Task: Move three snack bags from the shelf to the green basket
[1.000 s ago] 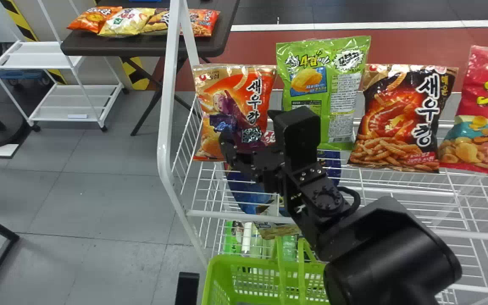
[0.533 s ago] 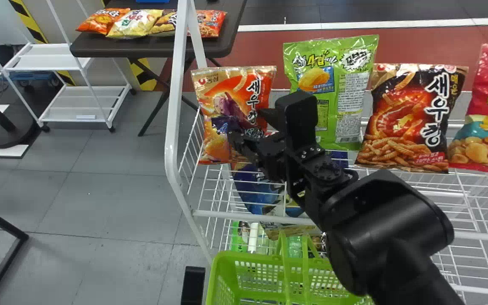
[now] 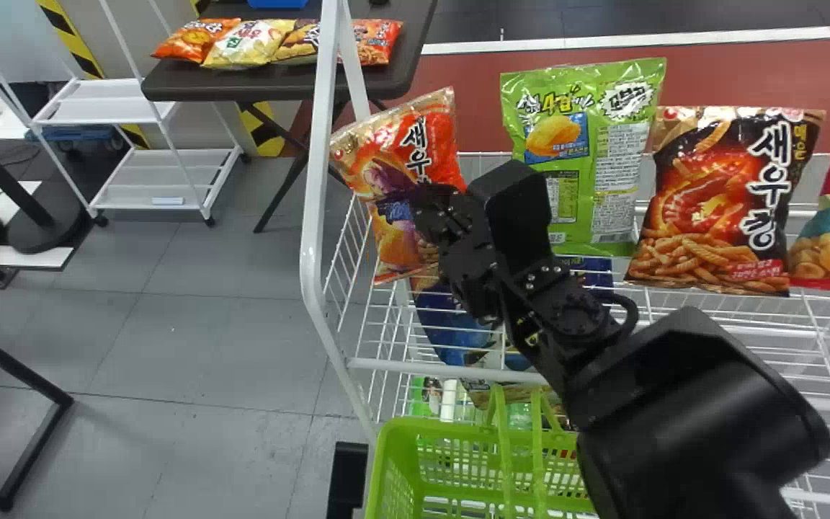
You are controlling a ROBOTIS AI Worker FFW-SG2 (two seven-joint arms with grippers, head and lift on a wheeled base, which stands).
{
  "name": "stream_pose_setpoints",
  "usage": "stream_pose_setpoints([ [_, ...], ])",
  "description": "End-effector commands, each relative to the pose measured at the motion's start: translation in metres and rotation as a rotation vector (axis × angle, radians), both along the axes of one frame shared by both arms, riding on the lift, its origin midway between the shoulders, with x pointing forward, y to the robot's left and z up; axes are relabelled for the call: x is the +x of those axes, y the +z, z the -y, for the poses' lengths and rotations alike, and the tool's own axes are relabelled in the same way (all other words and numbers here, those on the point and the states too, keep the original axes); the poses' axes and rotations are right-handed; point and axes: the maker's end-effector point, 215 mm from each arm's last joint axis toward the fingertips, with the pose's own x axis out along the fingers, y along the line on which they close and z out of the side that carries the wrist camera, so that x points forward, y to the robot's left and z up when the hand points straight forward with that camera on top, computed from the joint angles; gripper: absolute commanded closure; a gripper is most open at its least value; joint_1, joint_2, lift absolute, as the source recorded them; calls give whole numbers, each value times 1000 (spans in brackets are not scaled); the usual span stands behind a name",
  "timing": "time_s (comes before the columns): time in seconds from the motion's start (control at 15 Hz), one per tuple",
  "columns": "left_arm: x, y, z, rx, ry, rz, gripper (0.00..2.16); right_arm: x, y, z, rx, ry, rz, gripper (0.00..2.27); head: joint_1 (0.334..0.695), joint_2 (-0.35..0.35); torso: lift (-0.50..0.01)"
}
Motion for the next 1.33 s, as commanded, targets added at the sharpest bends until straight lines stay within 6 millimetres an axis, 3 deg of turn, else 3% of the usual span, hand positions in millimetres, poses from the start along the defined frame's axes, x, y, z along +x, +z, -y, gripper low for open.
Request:
stream_pose_setpoints([
  [0.0, 0, 0, 1, 1, -1, 0, 2115, -19, 13, 23, -12, -17, 17, 2246, 695, 154, -49],
  [0.27, 2, 1, 4, 1, -2, 7, 2115, -70, 54, 84, -24, -82, 81, 2246, 695, 96, -49],
  [0.53, 3, 0, 7, 1, -4, 7, 2115, -135, 92, 151, -32, -164, 130, 2246, 695, -47, -49],
  [0.67, 3, -1, 6, 2, -3, 6, 2115, -155, 87, 175, -76, -198, 111, 2250, 695, -107, -49],
  [0.8, 4, -2, 4, 2, 12, 12, 2115, -167, 50, 190, -149, -208, 10, 2250, 695, -191, -49],
  [1.0, 6, -1, 4, -1, 18, 20, 2115, -191, -8, 207, -266, -214, -134, 2250, 695, -240, -49],
  [1.27, 10, 1, -1, -6, 28, 27, 2115, -239, -89, 226, -415, -215, -394, 2250, 695, -313, -49],
])
